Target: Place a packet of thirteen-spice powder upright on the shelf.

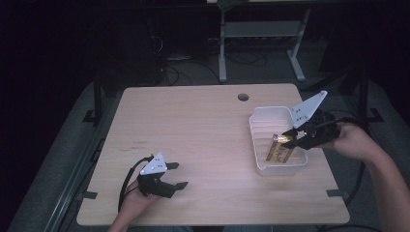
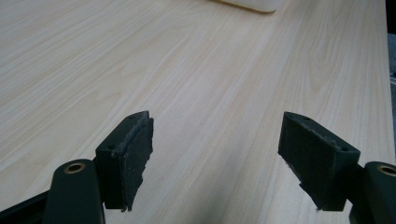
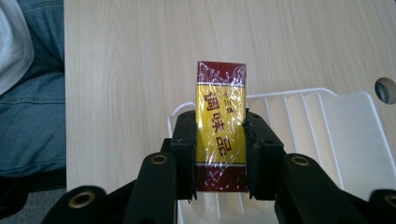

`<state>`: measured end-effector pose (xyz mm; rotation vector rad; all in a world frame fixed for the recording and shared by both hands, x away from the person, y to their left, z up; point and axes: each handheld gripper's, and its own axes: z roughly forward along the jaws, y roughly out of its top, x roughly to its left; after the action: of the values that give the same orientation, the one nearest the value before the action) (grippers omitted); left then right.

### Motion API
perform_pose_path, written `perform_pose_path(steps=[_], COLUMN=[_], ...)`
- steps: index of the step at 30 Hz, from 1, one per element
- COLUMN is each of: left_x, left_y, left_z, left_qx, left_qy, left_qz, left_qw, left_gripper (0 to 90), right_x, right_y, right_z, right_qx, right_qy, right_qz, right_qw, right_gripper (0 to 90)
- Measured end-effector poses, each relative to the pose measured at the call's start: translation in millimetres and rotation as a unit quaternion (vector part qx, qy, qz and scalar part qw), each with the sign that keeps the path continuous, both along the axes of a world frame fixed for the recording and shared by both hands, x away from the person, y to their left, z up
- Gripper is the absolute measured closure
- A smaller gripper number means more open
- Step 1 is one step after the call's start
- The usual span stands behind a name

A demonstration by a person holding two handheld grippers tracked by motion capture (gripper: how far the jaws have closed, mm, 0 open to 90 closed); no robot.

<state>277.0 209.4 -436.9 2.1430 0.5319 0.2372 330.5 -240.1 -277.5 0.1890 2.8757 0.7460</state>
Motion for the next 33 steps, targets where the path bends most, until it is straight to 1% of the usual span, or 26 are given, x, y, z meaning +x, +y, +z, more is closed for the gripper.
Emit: perform_pose_path(steps=[2,3,5,9,10,15,18,21,24,25,27,28,33], left_x=[0.2,0.2,0.8,0.7,0.7,1.1,1.2,1.2,1.3,1.0,0.8,0.8,1.6], left_y=[0.5,0.5,0.8,0.8,0.9,1.4,1.8,2.3,2.6,2.9,3.2,3.9,4.4], left_z=[-0.2,-0.2,-0.3,-0.3,-0.3,-0.3,-0.1,0.1,0.3,0.7,1.0,1.4,1.2], left_qx=[0.000,0.000,0.000,0.000,0.000,-0.002,-0.003,-0.003,-0.004,-0.008,-0.009,-0.009,-0.012], left_qy=[-0.001,-0.001,0.000,0.000,-0.001,0.000,0.000,0.000,0.002,0.002,0.001,0.001,0.004], left_qz=[0.000,0.000,0.002,0.002,0.002,0.003,0.004,0.005,0.005,0.005,0.005,0.005,0.006], left_qw=[1.0000,1.0000,1.0000,1.0000,1.0000,1.0000,1.0000,1.0000,1.0000,1.0000,0.9999,0.9999,0.9999], left_gripper=[25.2,25.0,25.1,25.0,25.0,24.9,24.9,24.8,24.8,24.8,24.8,24.8,24.6], right_x=[0.1,0.3,0.6,1.3,2.0,4.2,5.1,6.2,6.4,7.0,7.0,7.5,8.0], right_y=[-1.6,-2.2,-3.1,-5.0,-6.2,-6.4,-6.4,-7.2,-8.3,-9.9,-10.8,-12.4,-13.5], right_z=[-1.6,-2.6,-4.7,-7.6,-9.9,-14.8,-20.6,-26.7,-30.8,-34.6,-36.4,-40.4,-49.4], right_qx=[0.000,-0.003,-0.006,-0.003,-0.001,-0.006,-0.004,-0.009,-0.009,-0.009,-0.008,-0.005,-0.004], right_qy=[0.006,0.009,0.011,0.013,0.019,0.022,0.027,0.029,0.030,0.031,0.032,0.033,0.037], right_qz=[0.002,0.006,0.007,0.009,0.010,0.014,0.011,0.011,0.009,0.005,0.003,-0.001,-0.004], right_qw=[1.0000,0.9999,0.9999,0.9999,0.9998,0.9996,0.9996,0.9995,0.9995,0.9995,0.9994,0.9994,0.9993], right_gripper=[68.1,68.1,68.0,68.0,68.0,67.9,67.7,67.5,67.4,67.3,67.3,67.2,66.7])
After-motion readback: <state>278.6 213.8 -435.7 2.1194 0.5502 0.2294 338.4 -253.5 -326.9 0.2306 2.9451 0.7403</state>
